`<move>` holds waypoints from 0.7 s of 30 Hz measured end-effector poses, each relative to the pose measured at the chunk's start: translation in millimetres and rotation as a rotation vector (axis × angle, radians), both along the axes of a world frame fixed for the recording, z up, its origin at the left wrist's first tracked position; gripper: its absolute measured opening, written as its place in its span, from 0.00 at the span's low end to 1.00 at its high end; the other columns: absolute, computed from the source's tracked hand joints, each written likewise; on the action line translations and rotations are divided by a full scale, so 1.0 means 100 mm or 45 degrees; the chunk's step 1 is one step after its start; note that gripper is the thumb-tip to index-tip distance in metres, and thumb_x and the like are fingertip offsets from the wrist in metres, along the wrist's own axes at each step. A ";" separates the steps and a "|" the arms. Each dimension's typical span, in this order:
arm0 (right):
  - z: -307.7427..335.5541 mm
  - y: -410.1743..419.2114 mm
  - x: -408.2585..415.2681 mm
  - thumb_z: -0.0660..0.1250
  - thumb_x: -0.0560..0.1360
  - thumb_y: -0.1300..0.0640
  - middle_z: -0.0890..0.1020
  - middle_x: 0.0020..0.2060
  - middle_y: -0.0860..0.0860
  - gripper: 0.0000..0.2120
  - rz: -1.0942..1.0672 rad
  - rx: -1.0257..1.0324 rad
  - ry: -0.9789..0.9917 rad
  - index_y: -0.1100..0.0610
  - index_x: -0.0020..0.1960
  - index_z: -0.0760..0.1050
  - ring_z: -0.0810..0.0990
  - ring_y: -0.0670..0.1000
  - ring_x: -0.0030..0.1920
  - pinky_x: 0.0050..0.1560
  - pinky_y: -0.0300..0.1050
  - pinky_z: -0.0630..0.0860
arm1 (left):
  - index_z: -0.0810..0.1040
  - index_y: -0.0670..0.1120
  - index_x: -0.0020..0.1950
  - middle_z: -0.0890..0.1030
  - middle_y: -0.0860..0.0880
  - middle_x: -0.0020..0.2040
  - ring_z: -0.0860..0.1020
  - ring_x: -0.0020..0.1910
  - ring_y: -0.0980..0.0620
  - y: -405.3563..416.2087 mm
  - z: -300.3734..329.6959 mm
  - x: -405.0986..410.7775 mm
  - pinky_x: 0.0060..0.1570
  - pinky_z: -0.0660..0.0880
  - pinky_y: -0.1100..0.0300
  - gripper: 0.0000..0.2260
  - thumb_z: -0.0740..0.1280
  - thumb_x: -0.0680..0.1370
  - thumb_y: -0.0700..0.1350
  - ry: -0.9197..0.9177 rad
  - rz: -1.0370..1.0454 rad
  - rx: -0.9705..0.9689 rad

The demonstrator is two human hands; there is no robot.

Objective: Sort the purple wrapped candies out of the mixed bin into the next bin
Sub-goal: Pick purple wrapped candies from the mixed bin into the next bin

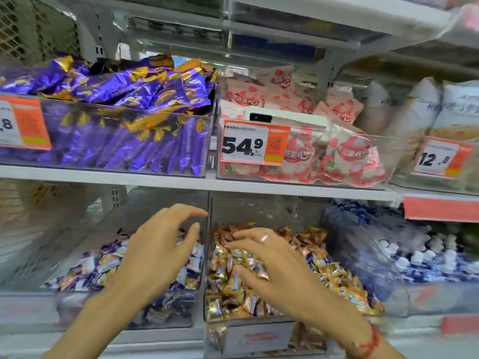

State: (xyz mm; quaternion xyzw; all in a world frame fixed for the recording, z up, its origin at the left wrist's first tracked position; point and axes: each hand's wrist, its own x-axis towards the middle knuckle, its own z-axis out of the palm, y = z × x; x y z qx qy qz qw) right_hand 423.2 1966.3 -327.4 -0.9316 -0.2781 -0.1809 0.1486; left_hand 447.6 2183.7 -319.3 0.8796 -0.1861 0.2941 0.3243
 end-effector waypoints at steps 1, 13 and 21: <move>-0.03 -0.24 -0.02 0.61 0.79 0.45 0.72 0.64 0.39 0.16 -0.091 0.017 0.018 0.43 0.66 0.72 0.64 0.39 0.67 0.65 0.30 0.59 | 0.77 0.59 0.57 0.77 0.65 0.50 0.74 0.49 0.64 -0.24 0.01 0.02 0.50 0.73 0.59 0.09 0.63 0.79 0.49 -0.016 -0.077 0.005; -0.56 -1.41 1.05 0.48 0.82 0.40 0.57 0.76 0.61 0.32 -0.921 0.021 0.980 0.60 0.78 0.53 0.59 0.63 0.75 0.73 0.52 0.58 | 0.57 0.61 0.76 0.53 0.55 0.79 0.51 0.78 0.50 -1.37 -0.73 0.61 0.74 0.44 0.48 0.44 0.19 0.68 0.67 0.538 -0.133 1.042; -1.61 -1.55 2.00 0.54 0.78 0.33 0.67 0.70 0.61 0.30 -0.691 -0.020 1.019 0.57 0.63 0.74 0.73 0.65 0.65 0.60 0.58 0.75 | 0.59 0.59 0.76 0.59 0.55 0.77 0.58 0.75 0.51 -1.17 -0.62 0.62 0.74 0.55 0.52 0.20 0.52 0.83 0.55 0.556 0.040 0.808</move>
